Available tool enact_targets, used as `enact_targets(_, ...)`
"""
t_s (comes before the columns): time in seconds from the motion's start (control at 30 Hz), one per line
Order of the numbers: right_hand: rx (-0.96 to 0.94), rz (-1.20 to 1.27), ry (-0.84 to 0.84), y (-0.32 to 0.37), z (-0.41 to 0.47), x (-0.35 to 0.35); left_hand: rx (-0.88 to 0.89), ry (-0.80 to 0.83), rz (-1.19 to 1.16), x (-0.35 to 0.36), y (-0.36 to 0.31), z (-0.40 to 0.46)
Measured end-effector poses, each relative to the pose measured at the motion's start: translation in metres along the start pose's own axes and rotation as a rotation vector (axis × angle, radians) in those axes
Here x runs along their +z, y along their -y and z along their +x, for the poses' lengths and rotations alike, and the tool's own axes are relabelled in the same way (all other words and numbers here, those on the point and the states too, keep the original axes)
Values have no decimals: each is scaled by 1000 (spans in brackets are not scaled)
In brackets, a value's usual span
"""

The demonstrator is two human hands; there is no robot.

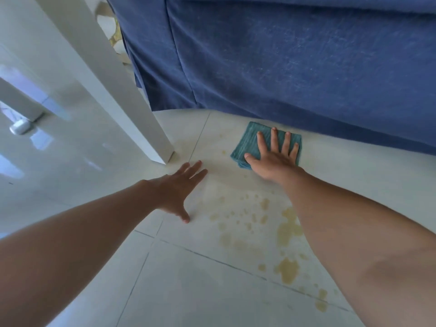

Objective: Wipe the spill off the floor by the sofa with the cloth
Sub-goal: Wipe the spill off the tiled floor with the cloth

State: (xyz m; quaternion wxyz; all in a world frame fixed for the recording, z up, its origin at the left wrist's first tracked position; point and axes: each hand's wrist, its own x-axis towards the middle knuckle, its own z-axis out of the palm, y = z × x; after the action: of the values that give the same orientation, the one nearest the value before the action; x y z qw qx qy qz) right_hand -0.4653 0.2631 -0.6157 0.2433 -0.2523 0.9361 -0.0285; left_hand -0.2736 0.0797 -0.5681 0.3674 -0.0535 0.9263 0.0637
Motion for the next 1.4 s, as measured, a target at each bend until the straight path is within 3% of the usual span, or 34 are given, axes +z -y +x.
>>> enact_targets(0.47, -300, -33, 35, 109, 21, 11, -40, -243, -198, 23, 17, -17)
enact_targets(0.63, -340, -37, -27, 119, 4, 30, 16, -175, -165, 32, 30, -24)
enact_targets(1.07, -385, -45, -113, 93, -86, 78, -83, -74, -18, 15, 41, -44)
enact_targets(1.4, -398, 41, -183, 83, -149, 106, -23, -41, 82, 4, 29, -22)
